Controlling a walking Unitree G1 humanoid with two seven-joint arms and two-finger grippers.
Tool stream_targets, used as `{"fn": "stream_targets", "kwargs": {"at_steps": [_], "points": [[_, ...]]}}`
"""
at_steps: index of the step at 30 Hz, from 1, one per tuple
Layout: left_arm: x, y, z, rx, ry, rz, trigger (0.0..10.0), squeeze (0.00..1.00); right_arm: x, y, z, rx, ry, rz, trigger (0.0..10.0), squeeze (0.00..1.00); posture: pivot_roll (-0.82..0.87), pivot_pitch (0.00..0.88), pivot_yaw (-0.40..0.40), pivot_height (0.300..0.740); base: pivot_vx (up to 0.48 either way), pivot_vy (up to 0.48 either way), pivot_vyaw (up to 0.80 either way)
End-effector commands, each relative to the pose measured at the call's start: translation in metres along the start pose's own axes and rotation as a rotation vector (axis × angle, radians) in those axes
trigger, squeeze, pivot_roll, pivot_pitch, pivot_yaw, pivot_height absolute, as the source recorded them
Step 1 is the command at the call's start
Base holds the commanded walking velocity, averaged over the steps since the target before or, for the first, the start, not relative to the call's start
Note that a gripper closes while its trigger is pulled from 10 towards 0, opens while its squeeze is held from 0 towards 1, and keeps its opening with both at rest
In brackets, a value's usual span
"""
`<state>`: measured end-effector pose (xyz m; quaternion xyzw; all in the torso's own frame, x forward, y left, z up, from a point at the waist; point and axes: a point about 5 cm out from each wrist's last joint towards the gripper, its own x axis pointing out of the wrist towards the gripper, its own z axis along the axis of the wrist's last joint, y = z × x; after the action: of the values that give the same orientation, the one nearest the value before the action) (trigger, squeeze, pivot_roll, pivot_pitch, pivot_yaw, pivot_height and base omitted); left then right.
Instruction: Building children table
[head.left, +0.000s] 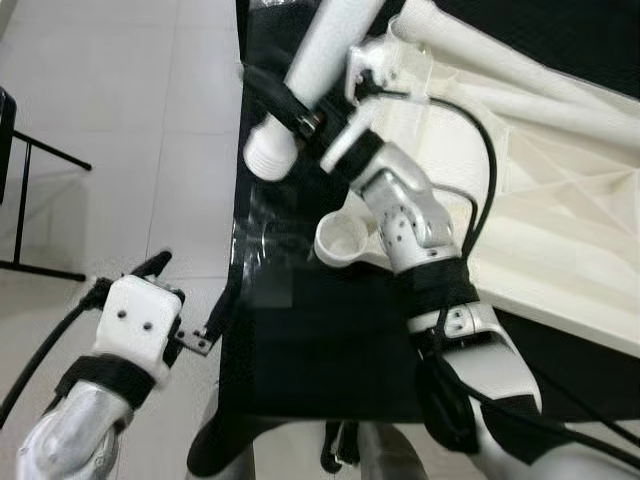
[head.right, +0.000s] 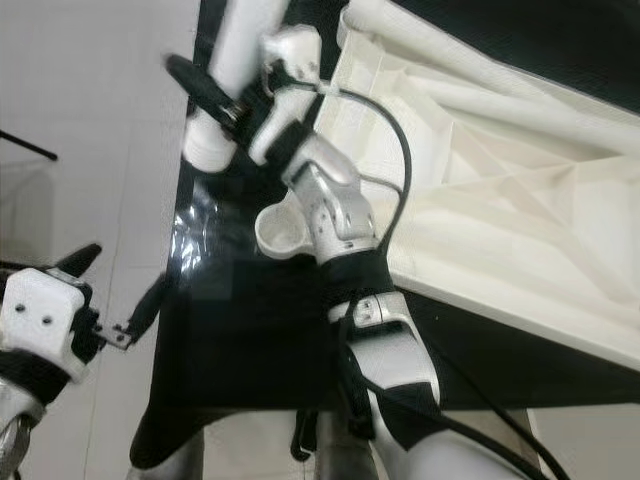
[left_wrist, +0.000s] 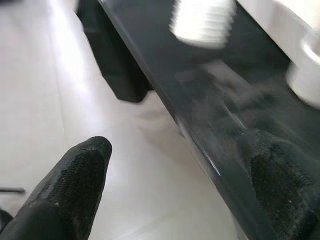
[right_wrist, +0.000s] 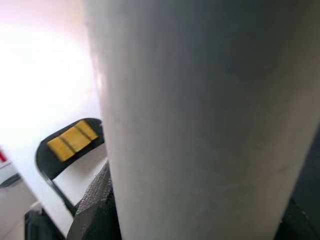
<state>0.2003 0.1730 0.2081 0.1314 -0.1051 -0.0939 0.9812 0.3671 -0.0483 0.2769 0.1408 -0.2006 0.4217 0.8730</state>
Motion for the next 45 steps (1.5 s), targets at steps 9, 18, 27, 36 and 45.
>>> {"fn": "stream_targets", "kwargs": {"at_steps": [9, 18, 27, 36, 45], "points": [[0.032, -0.006, 0.003, -0.011, -0.07, -0.023, 10.0, 0.0, -0.016, 0.01, -0.013, 0.005, -0.004, -0.016, 10.0, 0.0, 0.27, 0.074, -0.099, 0.74, 0.041, 0.0, 0.0], [0.042, -0.031, -0.002, -0.013, -0.079, -0.145, 10.0, 0.0, -0.016, 0.013, -0.012, 0.009, -0.021, -0.005, 10.0, 0.0, 0.28, 0.009, -0.106, 0.74, 0.0, 0.0, 0.0], [0.048, -0.041, -0.014, -0.016, -0.058, -0.179, 10.0, 0.0, -0.014, 0.022, -0.015, 0.016, -0.013, 0.047, 10.0, 0.0, 0.3, 0.0, -0.116, 0.74, 0.0, 0.0, 0.09], [0.044, -0.044, -0.031, -0.027, -0.005, -0.193, 10.0, 0.0, -0.015, 0.025, -0.019, 0.029, -0.012, 0.069, 10.0, 0.0, 0.3, 0.0, -0.117, 0.74, 0.0, 0.0, 0.62], [0.041, -0.046, -0.041, -0.03, 0.019, -0.206, 10.0, 0.0, -0.018, 0.017, -0.023, -0.011, 0.039, 0.004, 10.0, 0.0, 0.29, 0.0, -0.115, 0.74, 0.0, 0.0, 0.0]]}}
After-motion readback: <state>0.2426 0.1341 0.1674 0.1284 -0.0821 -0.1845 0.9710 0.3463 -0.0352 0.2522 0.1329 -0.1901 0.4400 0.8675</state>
